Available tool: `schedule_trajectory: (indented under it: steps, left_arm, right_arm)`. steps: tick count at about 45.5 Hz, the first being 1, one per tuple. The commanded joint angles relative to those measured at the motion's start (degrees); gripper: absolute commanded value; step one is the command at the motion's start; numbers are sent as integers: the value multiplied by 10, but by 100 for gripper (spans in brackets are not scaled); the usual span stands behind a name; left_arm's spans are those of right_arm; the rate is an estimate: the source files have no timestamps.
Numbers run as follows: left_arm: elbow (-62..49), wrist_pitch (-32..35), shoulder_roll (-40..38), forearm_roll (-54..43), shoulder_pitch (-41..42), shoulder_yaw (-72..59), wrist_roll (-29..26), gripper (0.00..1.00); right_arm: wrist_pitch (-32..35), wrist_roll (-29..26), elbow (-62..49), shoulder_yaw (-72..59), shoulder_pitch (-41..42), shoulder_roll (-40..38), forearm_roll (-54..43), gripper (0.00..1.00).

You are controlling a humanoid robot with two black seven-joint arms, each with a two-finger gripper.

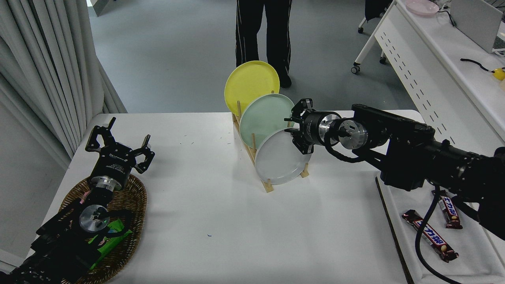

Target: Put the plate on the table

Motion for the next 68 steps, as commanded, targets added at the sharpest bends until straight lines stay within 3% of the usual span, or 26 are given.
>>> schedule_trajectory:
  steps: [1,40,45,51,68]
  left_arm:
    - [0,0,0,0,0,0,0,100]
    - [0,0,0,0,0,0,0,100]
    - [0,0,0,0,0,0,0,100]
    - [0,0,0,0,0,0,0,100]
    - [0,0,0,0,0,0,0,100]
  right_arm:
    - [1,-3,0,0,0,0,0,20]
    - [2,-4,-9,-1,-3,0,-1,12]
    - [2,-5,-8,-1,-3,0,-1,6]
    - [7,-26,-7,0,-3,0,-1,0]
    - [31,-105,4,64,29,-17,3,0]
